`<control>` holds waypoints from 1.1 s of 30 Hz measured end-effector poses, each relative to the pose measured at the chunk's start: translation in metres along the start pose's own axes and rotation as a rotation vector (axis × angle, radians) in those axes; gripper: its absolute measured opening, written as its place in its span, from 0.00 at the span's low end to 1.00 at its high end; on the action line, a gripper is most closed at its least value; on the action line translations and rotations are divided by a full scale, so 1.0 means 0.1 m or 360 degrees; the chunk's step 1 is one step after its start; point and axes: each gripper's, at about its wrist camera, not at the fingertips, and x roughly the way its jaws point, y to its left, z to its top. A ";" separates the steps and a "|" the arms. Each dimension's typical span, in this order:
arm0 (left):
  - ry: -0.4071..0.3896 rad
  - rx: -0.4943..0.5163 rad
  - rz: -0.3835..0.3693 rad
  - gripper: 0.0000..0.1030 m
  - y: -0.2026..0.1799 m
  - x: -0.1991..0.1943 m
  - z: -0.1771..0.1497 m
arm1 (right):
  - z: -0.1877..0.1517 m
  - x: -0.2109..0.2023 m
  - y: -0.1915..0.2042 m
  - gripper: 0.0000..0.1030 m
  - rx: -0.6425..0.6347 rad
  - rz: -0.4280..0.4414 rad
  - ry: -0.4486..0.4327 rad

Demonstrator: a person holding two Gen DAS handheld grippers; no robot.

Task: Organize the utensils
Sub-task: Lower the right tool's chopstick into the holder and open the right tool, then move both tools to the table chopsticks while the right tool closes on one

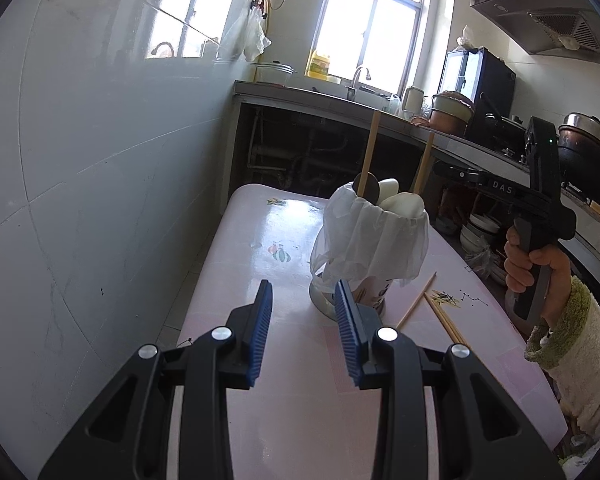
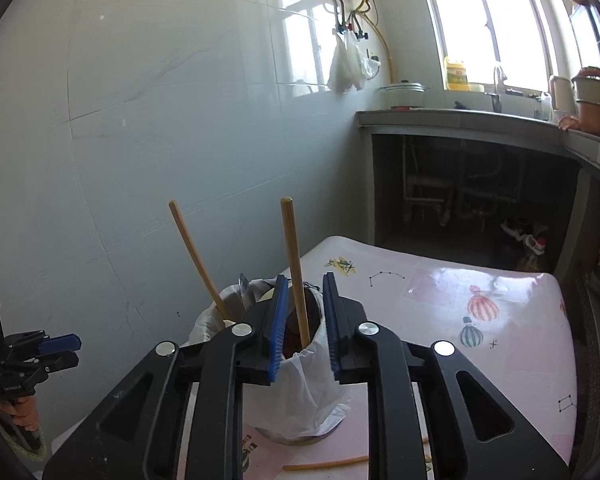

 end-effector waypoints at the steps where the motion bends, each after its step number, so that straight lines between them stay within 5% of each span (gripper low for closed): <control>1: 0.0006 0.0001 -0.0007 0.30 -0.02 0.01 -0.01 | -0.01 -0.09 -0.01 0.30 0.0015 0.0002 -0.0016; 7: 0.0039 0.0017 -0.0065 0.30 -0.11 0.06 -0.05 | -0.21 -0.63 -0.20 0.34 0.0155 -0.0058 -0.0003; 14: 0.0179 0.0060 -0.0112 0.36 -0.22 0.31 -0.12 | -0.87 -0.95 -0.49 0.35 0.0421 -0.0261 0.0292; 22: 0.0370 0.0146 -0.0111 0.46 -0.39 0.59 -0.28 | -1.64 -0.74 -0.54 0.27 0.0599 -0.0325 0.0661; 33: 0.0458 0.0255 -0.0118 0.52 -0.65 0.70 -0.40 | -1.91 -0.34 -0.64 0.09 0.0564 -0.0335 0.0808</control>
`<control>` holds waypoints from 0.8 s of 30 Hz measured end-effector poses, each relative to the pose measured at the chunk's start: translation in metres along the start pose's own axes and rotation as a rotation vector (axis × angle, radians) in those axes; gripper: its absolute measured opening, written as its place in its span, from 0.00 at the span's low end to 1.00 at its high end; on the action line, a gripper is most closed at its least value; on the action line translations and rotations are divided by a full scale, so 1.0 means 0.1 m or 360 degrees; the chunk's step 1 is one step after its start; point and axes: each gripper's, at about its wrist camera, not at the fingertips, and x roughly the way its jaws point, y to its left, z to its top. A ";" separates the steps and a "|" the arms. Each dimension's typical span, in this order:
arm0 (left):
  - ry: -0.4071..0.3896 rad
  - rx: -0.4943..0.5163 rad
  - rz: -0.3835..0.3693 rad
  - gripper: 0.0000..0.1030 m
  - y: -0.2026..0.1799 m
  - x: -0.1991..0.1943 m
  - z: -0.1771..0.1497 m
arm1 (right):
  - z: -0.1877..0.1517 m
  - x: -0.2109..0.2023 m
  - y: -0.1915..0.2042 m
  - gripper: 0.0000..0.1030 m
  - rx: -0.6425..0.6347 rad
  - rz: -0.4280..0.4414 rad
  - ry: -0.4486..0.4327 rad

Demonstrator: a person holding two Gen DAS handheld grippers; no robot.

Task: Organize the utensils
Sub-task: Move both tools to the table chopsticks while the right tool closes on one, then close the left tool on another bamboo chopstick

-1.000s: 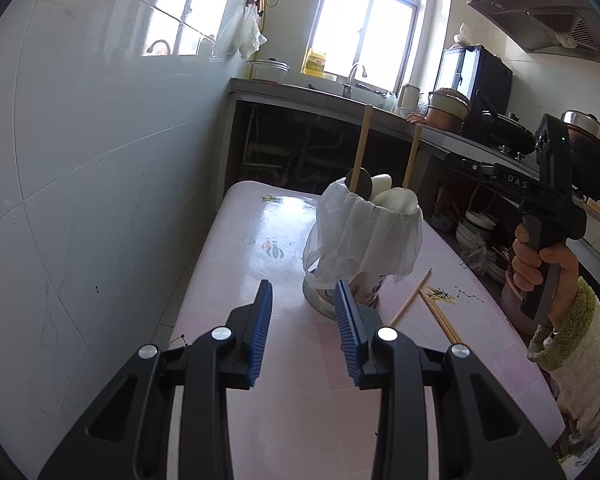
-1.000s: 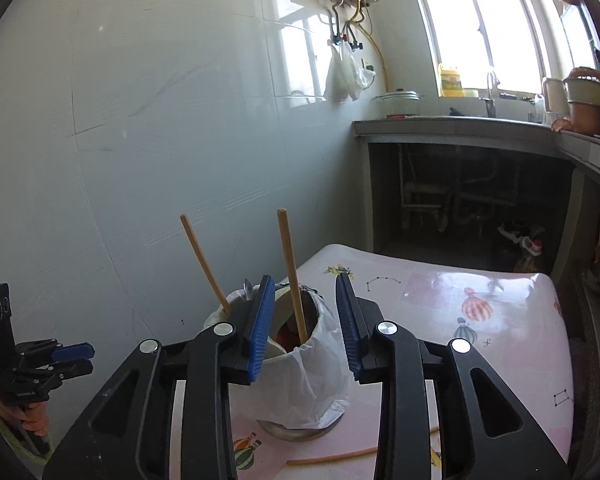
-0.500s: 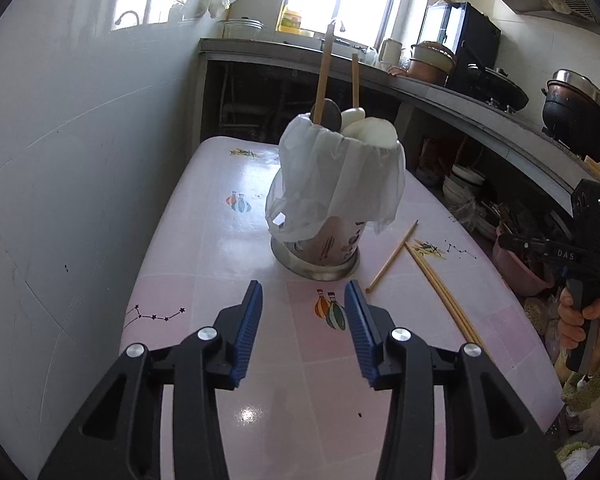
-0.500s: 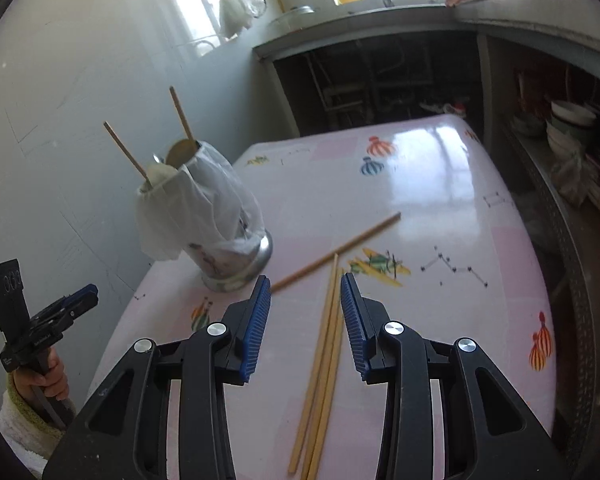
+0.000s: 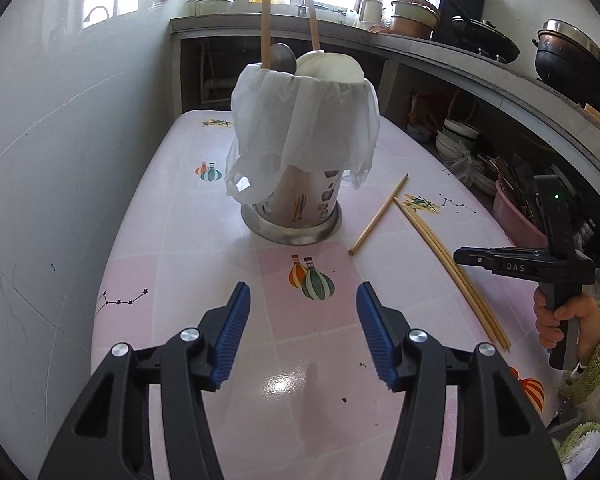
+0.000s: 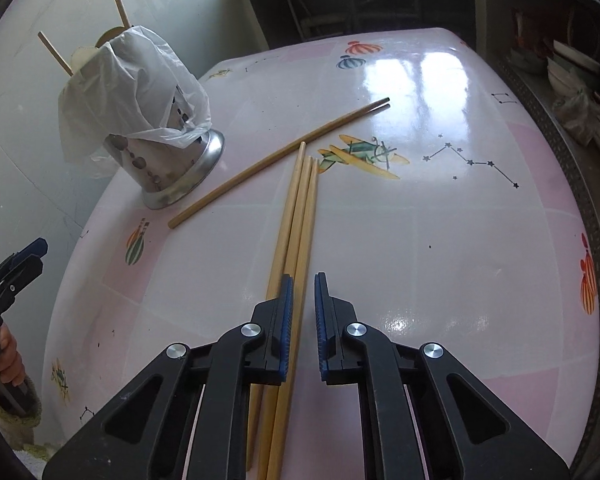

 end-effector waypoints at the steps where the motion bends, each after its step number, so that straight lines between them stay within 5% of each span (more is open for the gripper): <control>1: 0.0006 0.0012 -0.0003 0.52 -0.03 0.01 0.00 | 0.01 0.01 0.00 0.08 -0.0006 0.0006 -0.0001; 13: 0.0041 0.0132 -0.0105 0.52 -0.42 0.28 0.18 | 0.01 0.01 -0.01 0.05 -0.0024 -0.0064 -0.0026; 18: 0.0056 0.0165 -0.0307 0.52 -0.72 0.48 0.30 | -0.07 -0.07 -0.21 0.04 0.0130 -0.0071 -0.0034; 24: 0.0139 0.0258 -0.0485 0.28 -1.21 0.88 0.33 | -0.16 -0.14 -0.35 0.04 0.0227 -0.0016 -0.0055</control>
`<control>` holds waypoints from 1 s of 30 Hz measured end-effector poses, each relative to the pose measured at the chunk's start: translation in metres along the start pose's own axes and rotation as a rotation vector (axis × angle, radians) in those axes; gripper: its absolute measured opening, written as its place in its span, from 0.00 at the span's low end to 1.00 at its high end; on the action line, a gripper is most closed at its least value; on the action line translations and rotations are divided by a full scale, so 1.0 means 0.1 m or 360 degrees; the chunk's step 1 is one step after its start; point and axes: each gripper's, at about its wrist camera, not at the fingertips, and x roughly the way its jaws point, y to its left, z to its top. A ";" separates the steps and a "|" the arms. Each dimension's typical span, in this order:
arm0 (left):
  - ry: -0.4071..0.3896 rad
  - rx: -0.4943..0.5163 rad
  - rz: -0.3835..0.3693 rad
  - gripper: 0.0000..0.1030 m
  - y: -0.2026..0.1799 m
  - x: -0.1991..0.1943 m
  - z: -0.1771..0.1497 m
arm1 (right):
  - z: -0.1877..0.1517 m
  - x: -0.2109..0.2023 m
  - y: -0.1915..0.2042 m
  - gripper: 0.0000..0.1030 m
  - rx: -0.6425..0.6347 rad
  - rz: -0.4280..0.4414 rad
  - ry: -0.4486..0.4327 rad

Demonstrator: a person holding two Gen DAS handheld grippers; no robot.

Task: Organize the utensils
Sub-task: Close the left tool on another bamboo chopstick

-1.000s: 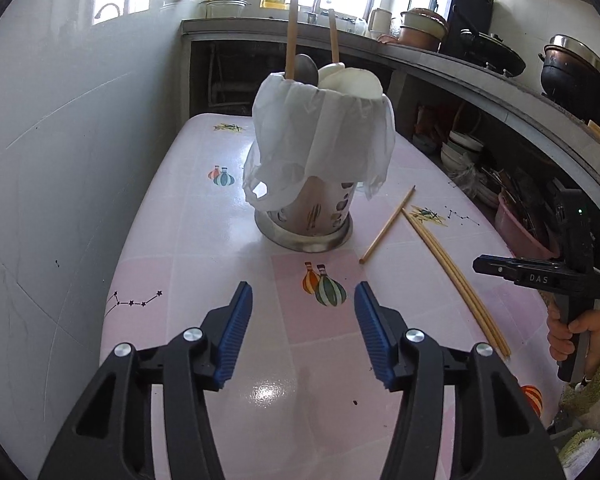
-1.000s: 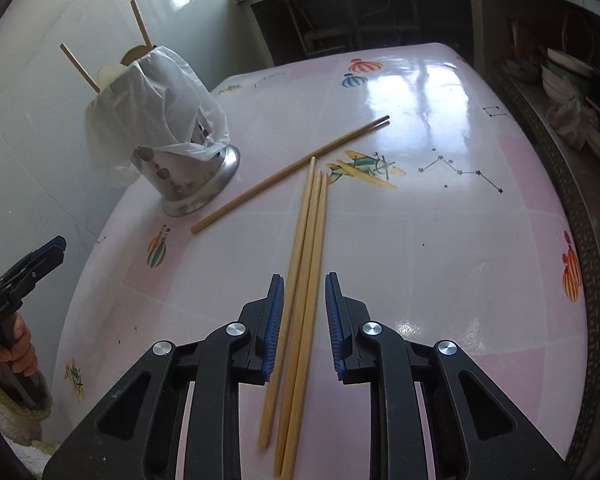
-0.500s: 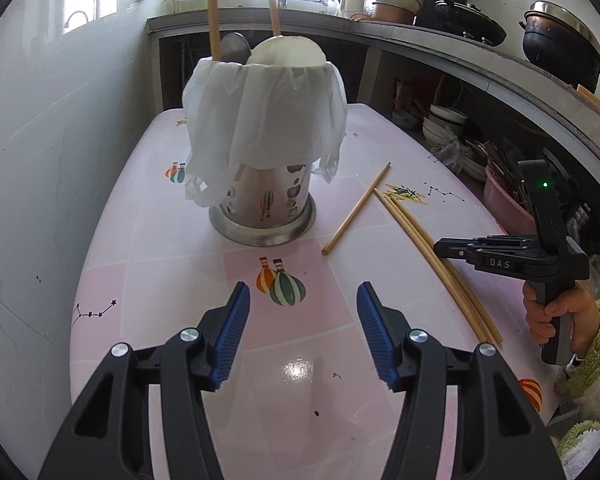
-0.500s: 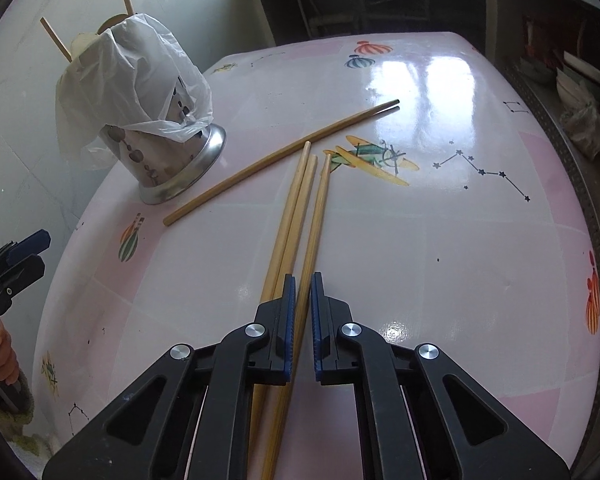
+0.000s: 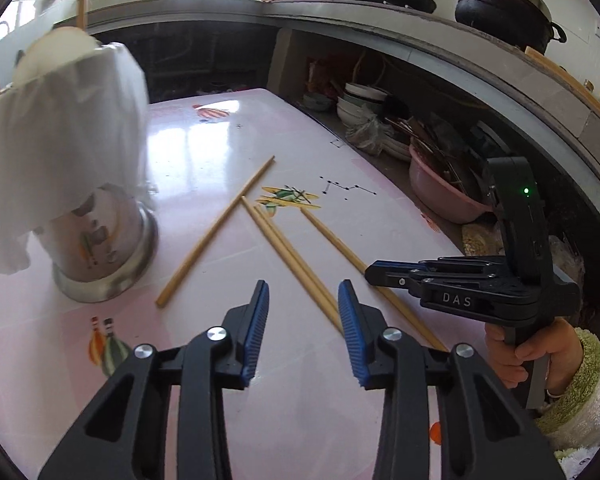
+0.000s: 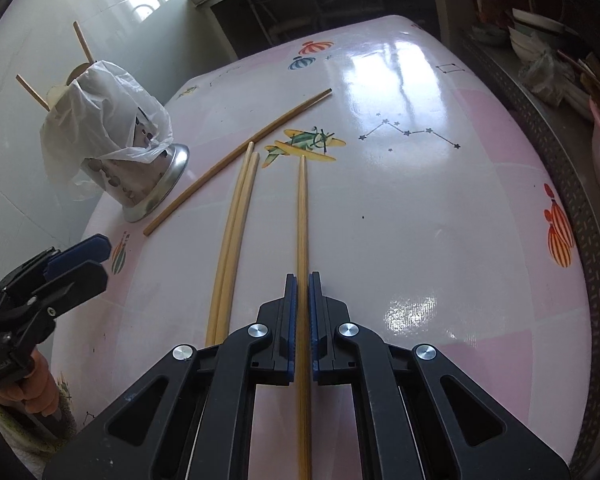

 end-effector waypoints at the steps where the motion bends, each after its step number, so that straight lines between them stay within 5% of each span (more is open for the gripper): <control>1: 0.0016 0.0003 -0.0011 0.24 -0.03 0.08 0.01 | 0.00 -0.01 -0.02 0.04 0.0009 0.0010 -0.0003; 7: 0.0078 -0.0009 0.0025 0.13 -0.12 0.41 0.08 | -0.02 -0.04 -0.09 0.04 0.0026 0.0053 -0.0015; 30: 0.0201 -0.0062 0.0236 0.10 -0.08 0.67 0.05 | -0.07 -0.09 -0.16 0.04 0.0044 0.0132 -0.0016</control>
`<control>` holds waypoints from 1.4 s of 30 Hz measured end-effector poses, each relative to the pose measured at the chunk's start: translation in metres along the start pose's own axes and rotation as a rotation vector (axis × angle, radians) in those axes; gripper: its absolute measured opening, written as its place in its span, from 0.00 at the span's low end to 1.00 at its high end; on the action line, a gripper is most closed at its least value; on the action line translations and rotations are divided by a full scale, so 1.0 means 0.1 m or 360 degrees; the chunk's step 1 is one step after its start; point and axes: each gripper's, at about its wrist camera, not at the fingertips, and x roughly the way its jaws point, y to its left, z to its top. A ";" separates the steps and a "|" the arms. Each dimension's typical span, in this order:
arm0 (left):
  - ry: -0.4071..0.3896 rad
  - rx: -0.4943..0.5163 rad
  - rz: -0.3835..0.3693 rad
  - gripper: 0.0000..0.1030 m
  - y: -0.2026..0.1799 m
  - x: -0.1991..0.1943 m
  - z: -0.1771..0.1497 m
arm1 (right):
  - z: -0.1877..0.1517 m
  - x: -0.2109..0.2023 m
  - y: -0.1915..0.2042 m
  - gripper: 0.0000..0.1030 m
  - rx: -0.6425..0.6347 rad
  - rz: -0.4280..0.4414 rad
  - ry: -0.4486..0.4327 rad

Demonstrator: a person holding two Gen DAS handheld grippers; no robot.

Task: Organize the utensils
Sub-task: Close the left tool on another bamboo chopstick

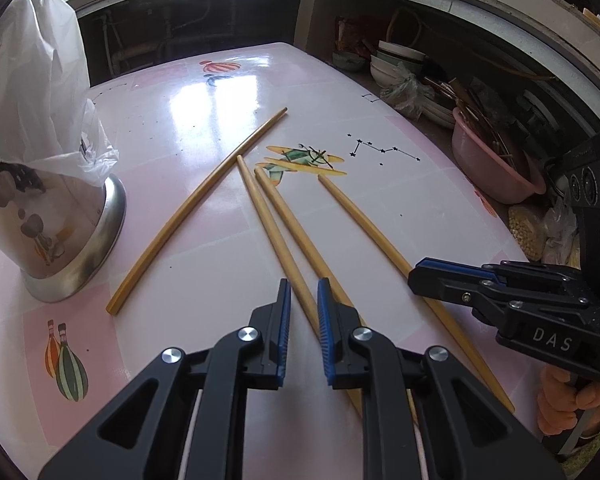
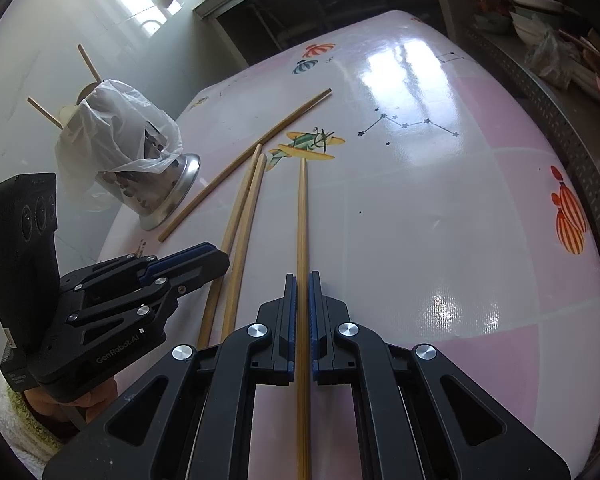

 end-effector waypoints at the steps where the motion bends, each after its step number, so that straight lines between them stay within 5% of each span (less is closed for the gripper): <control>1: 0.0004 -0.0014 -0.0002 0.09 0.01 -0.01 -0.01 | -0.01 0.00 0.01 0.04 -0.0002 -0.0004 0.0002; 17: 0.0183 -0.0275 0.0009 0.06 0.33 -0.59 -0.68 | -0.33 -0.21 0.03 0.04 0.0016 0.0030 0.0084; 26: 0.0180 -0.0319 0.0061 0.06 0.34 -0.83 -1.02 | -0.45 -0.26 0.05 0.04 0.0004 0.0037 0.0092; 42: 0.0175 -0.0057 0.0140 0.13 0.31 -0.48 -0.39 | -0.44 -0.27 0.05 0.04 -0.0001 0.0027 0.0098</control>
